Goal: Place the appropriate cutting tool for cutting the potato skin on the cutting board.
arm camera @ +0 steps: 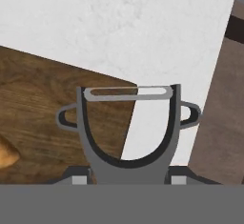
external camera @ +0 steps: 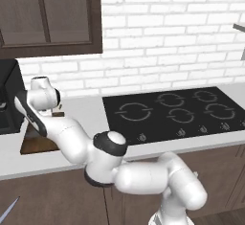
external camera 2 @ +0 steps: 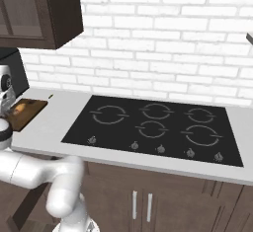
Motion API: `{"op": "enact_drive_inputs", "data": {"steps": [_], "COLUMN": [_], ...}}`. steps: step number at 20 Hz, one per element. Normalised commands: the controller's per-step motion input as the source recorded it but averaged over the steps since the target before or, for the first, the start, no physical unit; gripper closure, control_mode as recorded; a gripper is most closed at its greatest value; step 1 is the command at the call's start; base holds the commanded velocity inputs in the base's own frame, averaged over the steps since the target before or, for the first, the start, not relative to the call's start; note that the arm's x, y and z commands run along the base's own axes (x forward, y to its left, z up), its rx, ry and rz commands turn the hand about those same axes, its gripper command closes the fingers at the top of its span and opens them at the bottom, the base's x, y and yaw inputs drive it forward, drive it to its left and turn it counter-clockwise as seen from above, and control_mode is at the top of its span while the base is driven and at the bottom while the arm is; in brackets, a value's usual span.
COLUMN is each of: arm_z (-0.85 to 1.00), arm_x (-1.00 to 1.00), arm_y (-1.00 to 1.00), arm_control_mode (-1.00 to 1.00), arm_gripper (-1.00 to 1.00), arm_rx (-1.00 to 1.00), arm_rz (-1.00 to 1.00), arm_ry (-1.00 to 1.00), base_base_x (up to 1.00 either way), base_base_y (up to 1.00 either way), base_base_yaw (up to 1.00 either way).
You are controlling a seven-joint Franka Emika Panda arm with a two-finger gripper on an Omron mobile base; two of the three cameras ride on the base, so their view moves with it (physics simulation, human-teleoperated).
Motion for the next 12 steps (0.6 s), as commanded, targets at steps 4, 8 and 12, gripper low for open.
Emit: {"op": "enact_drive_inputs", "data": {"steps": [4,8,12], "arm_z": [-0.72,-0.46,-0.35], "arm_x": [0.0,0.0,-0.01], "arm_y": [-0.02,0.0,0.0], "arm_control_mode": [-1.0,-1.0,-1.0], "arm_gripper": [1.0,1.0,-1.0], "arm_rx": [0.0,0.03,0.05], "arm_rz": [0.0,0.0,0.0], "arm_ry": [-0.16,-0.09,-0.06], "base_base_x": [0.0,0.0,0.0], "base_base_y": [0.0,0.0,0.0], "base_base_yaw": [0.0,0.0,0.0]}}
